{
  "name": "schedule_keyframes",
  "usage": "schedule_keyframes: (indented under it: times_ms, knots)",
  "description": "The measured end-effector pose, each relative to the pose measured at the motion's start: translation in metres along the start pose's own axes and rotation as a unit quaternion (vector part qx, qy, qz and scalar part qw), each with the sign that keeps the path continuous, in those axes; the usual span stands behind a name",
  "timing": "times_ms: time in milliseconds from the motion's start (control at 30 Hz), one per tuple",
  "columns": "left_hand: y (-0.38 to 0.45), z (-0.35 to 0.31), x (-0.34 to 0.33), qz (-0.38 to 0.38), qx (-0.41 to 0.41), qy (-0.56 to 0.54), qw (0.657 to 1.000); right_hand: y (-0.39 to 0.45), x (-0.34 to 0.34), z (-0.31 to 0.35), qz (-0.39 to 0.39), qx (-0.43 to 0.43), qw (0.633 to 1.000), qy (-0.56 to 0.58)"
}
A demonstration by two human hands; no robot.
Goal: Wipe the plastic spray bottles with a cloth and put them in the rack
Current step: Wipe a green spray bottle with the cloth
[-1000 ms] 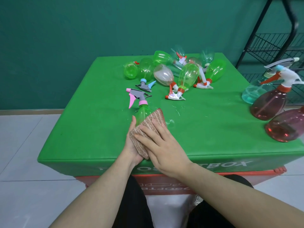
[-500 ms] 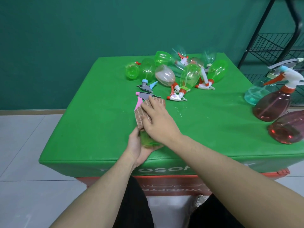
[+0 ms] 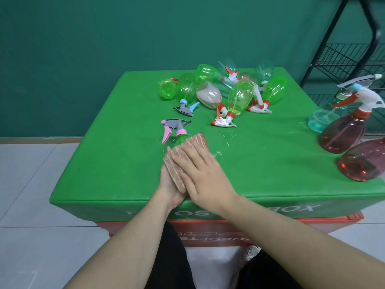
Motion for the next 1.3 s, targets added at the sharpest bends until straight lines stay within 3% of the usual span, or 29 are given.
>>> schedule_keyframes:
  times_ms: [167,433,700,933,1033,1300]
  knots:
    - [-0.005,0.003,-0.004,0.014,0.023,-0.005,1.000,-0.025,-0.004,0.004,-0.038,0.057,0.998,-0.011]
    - [-0.004,0.000,-0.005,0.016,0.001,0.026,1.000,-0.013,0.006,0.004,-0.049,0.041,0.998,0.022]
    - [0.003,-0.002,-0.001,0.024,-0.020,0.008,0.999,0.040,0.014,-0.006,0.010,-0.049,0.998,0.022]
    - [0.008,0.002,0.006,0.010,-0.005,0.001,1.000,0.074,0.003,-0.023,0.101,-0.168,0.969,0.151]
    - [0.007,0.002,0.007,0.008,-0.007,-0.014,1.000,0.073,-0.001,-0.023,0.106,-0.185,0.966,0.148]
    - [0.007,0.000,0.007,0.007,-0.014,-0.052,0.999,0.036,-0.003,-0.004,0.039,-0.064,0.995,0.070]
Point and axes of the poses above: each hand's wrist, its own y-axis towards the middle knuckle, its own x-axis out of the back of the hand, z = x × y, the point moved 10 cm from there along y, towards the middle knuckle, and after that the axes turned 10 degrees about -x, right-handed, at the moved point
